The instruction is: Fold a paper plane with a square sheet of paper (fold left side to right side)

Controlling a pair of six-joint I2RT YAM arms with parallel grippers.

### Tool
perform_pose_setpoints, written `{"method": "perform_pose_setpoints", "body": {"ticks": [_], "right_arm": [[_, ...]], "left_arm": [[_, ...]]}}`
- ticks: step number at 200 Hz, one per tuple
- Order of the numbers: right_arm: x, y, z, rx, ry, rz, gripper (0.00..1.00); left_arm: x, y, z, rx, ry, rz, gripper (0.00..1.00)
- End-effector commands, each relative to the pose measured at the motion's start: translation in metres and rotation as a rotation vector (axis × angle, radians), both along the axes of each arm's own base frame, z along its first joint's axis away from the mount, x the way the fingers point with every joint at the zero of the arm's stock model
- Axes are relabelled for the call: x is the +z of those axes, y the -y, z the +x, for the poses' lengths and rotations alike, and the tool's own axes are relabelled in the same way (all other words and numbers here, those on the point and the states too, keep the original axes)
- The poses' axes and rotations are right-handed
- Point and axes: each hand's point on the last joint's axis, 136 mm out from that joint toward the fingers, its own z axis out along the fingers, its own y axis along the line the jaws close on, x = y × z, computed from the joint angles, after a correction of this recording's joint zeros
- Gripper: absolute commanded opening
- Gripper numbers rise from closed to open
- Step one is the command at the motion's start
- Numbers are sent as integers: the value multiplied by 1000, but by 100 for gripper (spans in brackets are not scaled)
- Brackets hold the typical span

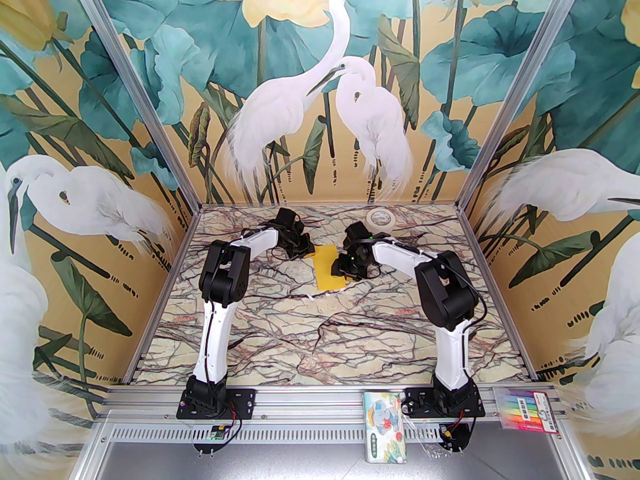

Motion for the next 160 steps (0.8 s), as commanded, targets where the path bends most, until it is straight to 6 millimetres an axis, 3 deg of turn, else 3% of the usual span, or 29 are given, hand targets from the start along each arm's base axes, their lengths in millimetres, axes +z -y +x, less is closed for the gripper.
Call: {"method": "perform_pose_setpoints", "body": {"ticks": [1, 62, 65, 112, 133, 160], "right_arm": [[19, -4, 2, 21, 43, 8, 45], [14, -20, 2, 25, 29, 104, 43], [15, -20, 2, 24, 31, 104, 43], [12, -23, 4, 27, 29, 113, 37], [11, -25, 5, 27, 26, 123, 39], [8, -25, 5, 25, 19, 123, 41]], "left_arm": [[-40, -4, -27, -22, -99, 84, 3], [-34, -4, -27, -17, -98, 72, 6], [-21, -2, -25, -17, -75, 61, 7], [38, 7, -17, -5, 13, -23, 18], [54, 5, -22, 5, 34, -38, 19], [59, 2, -38, 12, 29, -53, 20]]}}
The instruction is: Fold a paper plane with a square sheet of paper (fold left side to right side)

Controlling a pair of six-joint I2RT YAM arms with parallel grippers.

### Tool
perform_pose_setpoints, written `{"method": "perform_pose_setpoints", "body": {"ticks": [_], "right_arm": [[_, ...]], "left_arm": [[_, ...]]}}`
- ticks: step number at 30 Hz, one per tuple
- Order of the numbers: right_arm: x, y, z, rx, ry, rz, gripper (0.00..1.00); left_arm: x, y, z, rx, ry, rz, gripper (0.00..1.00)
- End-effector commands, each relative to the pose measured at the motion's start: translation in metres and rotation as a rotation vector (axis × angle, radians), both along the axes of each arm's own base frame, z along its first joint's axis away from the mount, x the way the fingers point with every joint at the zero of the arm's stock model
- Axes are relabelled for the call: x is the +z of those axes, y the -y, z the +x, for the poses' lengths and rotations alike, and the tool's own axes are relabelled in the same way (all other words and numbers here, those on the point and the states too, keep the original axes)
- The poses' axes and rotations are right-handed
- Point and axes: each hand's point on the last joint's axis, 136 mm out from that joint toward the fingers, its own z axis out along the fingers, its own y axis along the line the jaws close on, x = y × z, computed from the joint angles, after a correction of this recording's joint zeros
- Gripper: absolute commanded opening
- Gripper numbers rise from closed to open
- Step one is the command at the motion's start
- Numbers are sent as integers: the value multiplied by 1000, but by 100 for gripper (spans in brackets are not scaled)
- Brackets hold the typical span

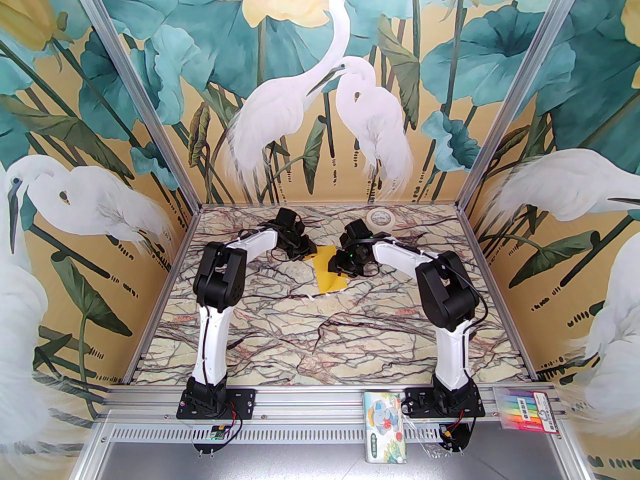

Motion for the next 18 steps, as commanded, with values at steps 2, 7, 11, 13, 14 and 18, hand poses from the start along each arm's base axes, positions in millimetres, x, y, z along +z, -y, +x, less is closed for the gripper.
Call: {"method": "perform_pose_setpoints", "body": {"ticks": [2, 7, 11, 13, 14, 18], "right_arm": [[-6, -5, -3, -1, -22, 18, 43], [-6, -9, -4, -11, -31, 54, 49], [-6, -14, -3, -23, -40, 102, 50], [-5, -16, -3, -26, -41, 118, 52], [-4, -17, -2, -27, -38, 122, 53], [-5, -14, 0, -44, -45, 127, 44]], "left_arm": [[27, 0, -17, 5, 23, -46, 21], [28, -1, -36, 14, 10, -79, 22], [25, -3, -50, 26, -1, -91, 24], [24, -3, -57, 27, -2, -107, 24], [23, -3, -59, 31, -4, -110, 24], [21, -1, -72, 25, -10, -123, 24]]}}
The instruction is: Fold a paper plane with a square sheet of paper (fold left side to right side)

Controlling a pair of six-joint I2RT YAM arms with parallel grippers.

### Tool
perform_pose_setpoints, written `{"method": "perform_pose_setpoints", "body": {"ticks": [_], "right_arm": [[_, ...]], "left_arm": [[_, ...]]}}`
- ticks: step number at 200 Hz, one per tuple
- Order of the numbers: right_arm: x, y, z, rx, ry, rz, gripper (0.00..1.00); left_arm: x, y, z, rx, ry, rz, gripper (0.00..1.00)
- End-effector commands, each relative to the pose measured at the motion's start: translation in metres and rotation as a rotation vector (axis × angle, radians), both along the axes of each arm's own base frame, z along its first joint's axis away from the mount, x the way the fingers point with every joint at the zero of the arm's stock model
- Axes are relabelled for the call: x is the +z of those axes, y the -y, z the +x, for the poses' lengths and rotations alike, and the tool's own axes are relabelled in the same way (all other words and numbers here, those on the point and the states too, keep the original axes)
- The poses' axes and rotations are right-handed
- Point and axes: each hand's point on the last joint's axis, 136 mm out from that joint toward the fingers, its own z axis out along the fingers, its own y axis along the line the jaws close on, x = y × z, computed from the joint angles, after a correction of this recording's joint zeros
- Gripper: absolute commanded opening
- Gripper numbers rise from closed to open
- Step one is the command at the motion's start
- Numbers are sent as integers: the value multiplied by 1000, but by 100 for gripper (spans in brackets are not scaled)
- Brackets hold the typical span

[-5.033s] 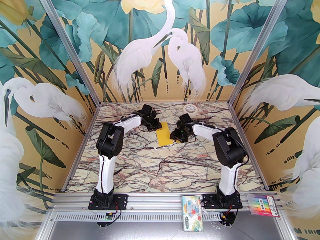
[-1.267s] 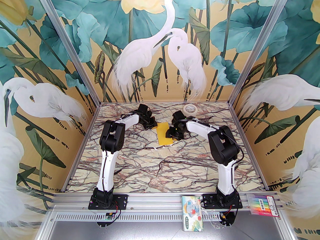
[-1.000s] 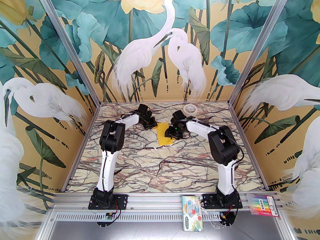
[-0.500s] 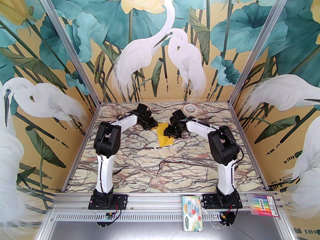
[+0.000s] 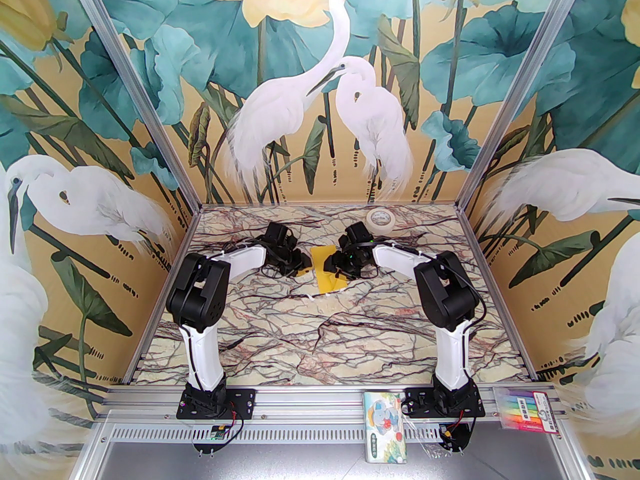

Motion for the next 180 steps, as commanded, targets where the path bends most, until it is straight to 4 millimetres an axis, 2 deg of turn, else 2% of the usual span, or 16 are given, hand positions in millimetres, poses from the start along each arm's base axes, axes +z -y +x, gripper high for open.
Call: {"method": "perform_pose_setpoints", "body": {"ticks": [1, 19, 35, 46, 51, 119, 180], "right_arm": [[-7, 0, 1, -21, -22, 16, 41], [-11, 3, 1, -29, -28, 1, 25], [-13, 7, 1, -38, -28, -12, 18], [-15, 8, 1, -40, -31, -15, 4], [-16, 9, 2, -43, -35, -18, 2], [-18, 10, 2, -45, -33, -27, 0], [-16, 11, 4, -48, -30, -25, 0]], "left_arm": [[21, 13, -3, -13, 52, -65, 24], [20, 18, -9, -24, 51, -68, 24], [21, 23, -13, -33, 55, -82, 23], [22, 25, -15, -34, 60, -90, 23], [21, 26, -17, -32, 54, -94, 23], [27, 44, -19, -45, 89, -161, 23], [16, 52, -24, -72, 74, -168, 25]]}}
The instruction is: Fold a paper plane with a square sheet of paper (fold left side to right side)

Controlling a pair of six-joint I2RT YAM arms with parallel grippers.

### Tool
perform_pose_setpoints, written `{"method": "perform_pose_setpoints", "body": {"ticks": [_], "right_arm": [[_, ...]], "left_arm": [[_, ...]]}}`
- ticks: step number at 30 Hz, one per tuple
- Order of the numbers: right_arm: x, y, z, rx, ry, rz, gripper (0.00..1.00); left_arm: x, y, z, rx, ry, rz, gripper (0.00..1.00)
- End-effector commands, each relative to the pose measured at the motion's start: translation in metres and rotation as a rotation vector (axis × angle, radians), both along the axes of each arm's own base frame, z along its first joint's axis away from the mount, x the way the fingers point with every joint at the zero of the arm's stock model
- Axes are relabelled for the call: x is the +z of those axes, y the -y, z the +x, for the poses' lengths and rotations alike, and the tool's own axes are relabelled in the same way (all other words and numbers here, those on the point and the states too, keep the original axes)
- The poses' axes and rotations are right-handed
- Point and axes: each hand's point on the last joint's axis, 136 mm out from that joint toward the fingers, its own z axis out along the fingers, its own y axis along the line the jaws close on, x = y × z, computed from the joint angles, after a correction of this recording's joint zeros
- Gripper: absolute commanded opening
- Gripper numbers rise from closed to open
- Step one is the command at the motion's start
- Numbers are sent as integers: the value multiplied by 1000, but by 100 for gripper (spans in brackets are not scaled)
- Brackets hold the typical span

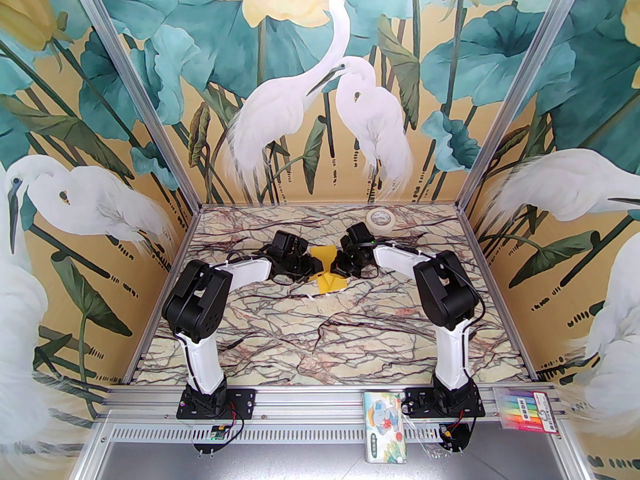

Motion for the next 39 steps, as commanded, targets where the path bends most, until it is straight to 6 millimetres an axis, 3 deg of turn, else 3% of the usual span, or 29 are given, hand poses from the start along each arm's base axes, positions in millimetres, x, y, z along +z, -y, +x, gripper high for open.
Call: {"method": "perform_pose_setpoints", "body": {"ticks": [1, 12, 16, 19, 29, 39], "right_arm": [[-9, 5, 1, -11, -7, -22, 0], [-8, 5, 2, -12, -7, -19, 0], [-7, 5, 2, -12, -4, -20, 0], [-4, 5, 1, -7, 2, -18, 0], [0, 7, -7, 8, 27, -2, 3], [7, -9, -1, 34, 54, 55, 6]], "left_arm": [[-4, 7, -6, -28, -11, -24, 25], [-15, 12, -8, -46, -30, -1, 24], [-14, 11, -5, -37, -18, 9, 6], [-13, 9, -2, -32, -7, 28, 0], [-12, -8, 18, -21, 21, 74, 0], [-22, -20, 24, -26, 5, 96, 0]]}}
